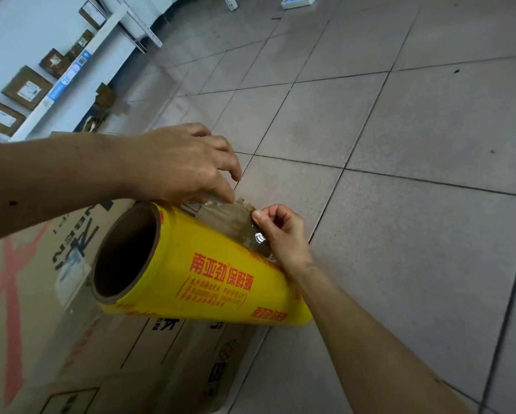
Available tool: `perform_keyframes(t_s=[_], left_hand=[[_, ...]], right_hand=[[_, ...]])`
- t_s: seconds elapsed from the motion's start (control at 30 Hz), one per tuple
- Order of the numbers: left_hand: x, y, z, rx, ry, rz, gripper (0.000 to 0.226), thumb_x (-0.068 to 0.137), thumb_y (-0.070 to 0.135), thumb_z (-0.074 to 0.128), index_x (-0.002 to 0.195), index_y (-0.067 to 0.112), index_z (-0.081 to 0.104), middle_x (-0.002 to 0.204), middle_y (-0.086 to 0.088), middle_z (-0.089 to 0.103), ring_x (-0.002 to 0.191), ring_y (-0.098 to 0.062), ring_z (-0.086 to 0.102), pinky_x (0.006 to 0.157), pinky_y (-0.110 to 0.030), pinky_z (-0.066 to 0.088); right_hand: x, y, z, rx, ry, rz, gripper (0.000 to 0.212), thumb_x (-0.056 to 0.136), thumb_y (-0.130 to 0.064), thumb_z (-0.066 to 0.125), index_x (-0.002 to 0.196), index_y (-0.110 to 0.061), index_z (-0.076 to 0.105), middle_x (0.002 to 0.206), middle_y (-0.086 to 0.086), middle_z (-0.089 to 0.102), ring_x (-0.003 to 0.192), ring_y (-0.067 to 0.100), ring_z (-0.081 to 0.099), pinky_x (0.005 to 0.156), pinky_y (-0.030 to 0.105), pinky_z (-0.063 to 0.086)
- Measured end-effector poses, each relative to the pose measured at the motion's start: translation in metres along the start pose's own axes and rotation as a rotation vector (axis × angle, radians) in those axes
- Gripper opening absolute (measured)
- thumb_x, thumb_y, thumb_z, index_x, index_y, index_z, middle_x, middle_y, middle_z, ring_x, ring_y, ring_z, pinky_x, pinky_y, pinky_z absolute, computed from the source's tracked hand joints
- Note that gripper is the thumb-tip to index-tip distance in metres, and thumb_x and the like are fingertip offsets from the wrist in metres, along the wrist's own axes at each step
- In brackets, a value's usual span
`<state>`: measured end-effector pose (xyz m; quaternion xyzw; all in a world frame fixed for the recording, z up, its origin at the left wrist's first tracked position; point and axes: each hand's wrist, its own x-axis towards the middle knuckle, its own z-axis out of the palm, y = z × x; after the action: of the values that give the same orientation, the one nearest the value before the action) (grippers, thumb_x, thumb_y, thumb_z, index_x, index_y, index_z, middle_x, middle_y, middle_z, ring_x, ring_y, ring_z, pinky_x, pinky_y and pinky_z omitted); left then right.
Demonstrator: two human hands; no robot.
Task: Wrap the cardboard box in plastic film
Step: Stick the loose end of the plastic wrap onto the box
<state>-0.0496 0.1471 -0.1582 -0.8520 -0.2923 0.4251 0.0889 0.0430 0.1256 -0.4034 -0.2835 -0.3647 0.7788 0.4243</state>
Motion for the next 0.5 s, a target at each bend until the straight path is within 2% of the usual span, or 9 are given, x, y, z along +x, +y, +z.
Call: perform_keyframes(t_s=[0.07,0.1,0.13,0.2,0.27,0.33,0.4,0.47,0.5], left_hand=[[0.005,-0.003,0.000,0.035,-0.036,0.102,0.047,0.072,0.034,0.077,0.118,0.038,0.068,0.133,0.005,0.062,0.127,-0.023,0.054,0.096,-0.046,0.043],[0.011,-0.004,-0.001,0.045,-0.076,0.153,0.049,0.077,0.035,0.074,0.124,0.039,0.064,0.139,0.010,0.057,0.135,-0.018,0.045,0.103,-0.043,0.035],[0.018,-0.006,0.003,0.061,-0.151,0.202,0.051,0.085,0.036,0.067,0.135,0.041,0.054,0.149,0.018,0.044,0.143,-0.011,0.026,0.110,-0.039,0.021],[0.029,-0.013,0.019,0.122,-0.514,0.222,0.058,0.098,0.041,0.050,0.150,0.045,0.025,0.157,0.030,0.009,0.137,0.001,-0.014,0.108,-0.032,-0.008],[0.030,-0.022,0.027,0.116,-0.681,0.251,0.064,0.099,0.044,0.046,0.151,0.048,0.010,0.153,0.034,-0.009,0.131,0.002,-0.025,0.105,-0.033,-0.018],[0.028,-0.027,0.032,0.174,-0.680,0.344,0.057,0.098,0.049,0.032,0.151,0.050,0.011,0.151,0.035,-0.011,0.136,0.000,-0.024,0.107,-0.034,-0.021],[0.031,-0.027,0.026,0.214,-0.580,0.416,0.051,0.099,0.051,0.020,0.149,0.048,0.025,0.156,0.033,0.007,0.148,-0.006,-0.012,0.114,-0.039,-0.018],[0.037,-0.019,0.019,0.278,-0.392,0.496,0.047,0.100,0.050,0.023,0.131,0.043,0.057,0.144,0.028,0.044,0.148,-0.019,0.024,0.118,-0.045,0.000],[0.037,-0.010,0.014,0.335,-0.254,0.534,0.045,0.098,0.049,0.028,0.111,0.039,0.070,0.127,0.022,0.061,0.136,-0.025,0.046,0.115,-0.046,0.012]], right_hand=[[0.002,0.000,0.003,-0.003,0.008,0.012,0.017,0.092,-0.013,0.065,0.076,-0.013,0.061,0.061,-0.007,0.054,0.050,-0.004,0.047,0.048,0.012,0.039],[0.003,0.001,0.004,-0.005,0.020,0.018,0.018,0.092,-0.013,0.066,0.074,-0.014,0.060,0.059,-0.008,0.054,0.049,-0.004,0.047,0.047,0.012,0.038],[0.004,0.001,0.004,-0.015,0.034,0.021,0.018,0.091,-0.015,0.068,0.074,-0.016,0.060,0.060,-0.008,0.055,0.049,-0.003,0.047,0.047,0.014,0.039],[0.005,0.002,0.004,-0.052,0.056,0.022,0.017,0.088,-0.018,0.071,0.074,-0.016,0.062,0.062,-0.005,0.059,0.054,0.001,0.051,0.051,0.017,0.043],[0.006,0.003,0.003,-0.054,0.076,0.034,0.017,0.085,-0.019,0.074,0.074,-0.015,0.063,0.064,-0.002,0.061,0.059,0.006,0.054,0.055,0.020,0.047],[0.008,0.002,0.001,-0.016,0.086,0.046,0.016,0.084,-0.015,0.076,0.074,-0.011,0.064,0.064,0.001,0.061,0.058,0.008,0.055,0.054,0.019,0.047],[0.007,0.000,-0.002,0.006,0.063,0.049,0.014,0.083,-0.012,0.076,0.075,-0.009,0.065,0.063,0.002,0.060,0.051,0.004,0.053,0.049,0.016,0.045],[0.004,0.000,-0.008,0.070,0.012,0.052,0.010,0.085,-0.009,0.073,0.078,-0.008,0.066,0.064,0.004,0.062,0.049,0.003,0.053,0.048,0.016,0.046],[0.002,0.001,-0.012,0.118,-0.010,0.055,0.008,0.086,-0.007,0.071,0.079,-0.007,0.066,0.065,0.004,0.064,0.050,0.005,0.055,0.050,0.017,0.048]])
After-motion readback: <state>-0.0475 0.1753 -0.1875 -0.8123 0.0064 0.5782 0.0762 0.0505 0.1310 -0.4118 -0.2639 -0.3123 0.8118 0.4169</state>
